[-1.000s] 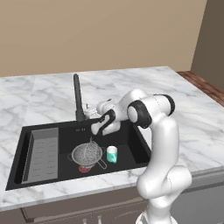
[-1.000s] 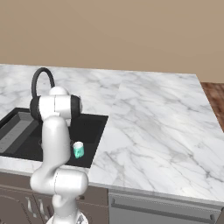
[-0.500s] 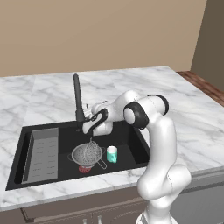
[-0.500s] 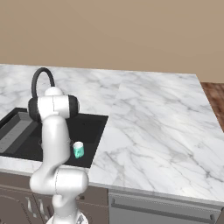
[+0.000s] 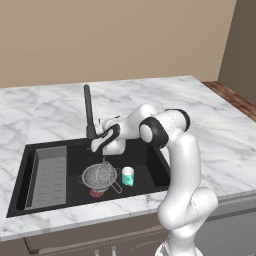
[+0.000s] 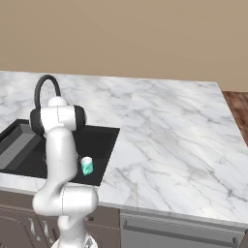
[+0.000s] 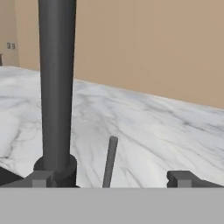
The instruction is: Pick the strainer and colander and place them in the sink. Then turn on the water.
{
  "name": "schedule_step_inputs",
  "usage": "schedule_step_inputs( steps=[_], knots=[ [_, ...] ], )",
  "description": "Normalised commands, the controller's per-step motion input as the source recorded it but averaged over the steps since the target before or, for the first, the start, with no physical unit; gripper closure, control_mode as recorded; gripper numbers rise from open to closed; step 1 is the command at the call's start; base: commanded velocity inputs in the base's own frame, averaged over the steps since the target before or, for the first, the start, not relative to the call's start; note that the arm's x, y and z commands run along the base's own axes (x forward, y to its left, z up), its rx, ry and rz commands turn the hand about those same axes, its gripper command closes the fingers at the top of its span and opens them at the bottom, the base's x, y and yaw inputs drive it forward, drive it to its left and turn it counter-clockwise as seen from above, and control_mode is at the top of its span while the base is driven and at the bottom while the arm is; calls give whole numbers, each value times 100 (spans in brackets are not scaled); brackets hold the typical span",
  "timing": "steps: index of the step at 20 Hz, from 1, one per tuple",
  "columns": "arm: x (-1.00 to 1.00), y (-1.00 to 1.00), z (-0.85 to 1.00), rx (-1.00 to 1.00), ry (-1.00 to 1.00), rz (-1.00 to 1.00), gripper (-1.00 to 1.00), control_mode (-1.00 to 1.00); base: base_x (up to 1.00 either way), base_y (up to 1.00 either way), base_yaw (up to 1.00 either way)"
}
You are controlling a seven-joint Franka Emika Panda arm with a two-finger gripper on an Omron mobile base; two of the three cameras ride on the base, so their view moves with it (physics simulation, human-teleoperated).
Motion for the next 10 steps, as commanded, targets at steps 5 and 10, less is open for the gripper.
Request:
schedule_step_inputs(
  steps=[5, 10],
  knots=[
    [8, -2, -8, 1, -3, 0, -100, -100, 0, 0, 0],
    [4, -13, -6, 3, -1, 0, -100, -100, 0, 0, 0]
  ],
)
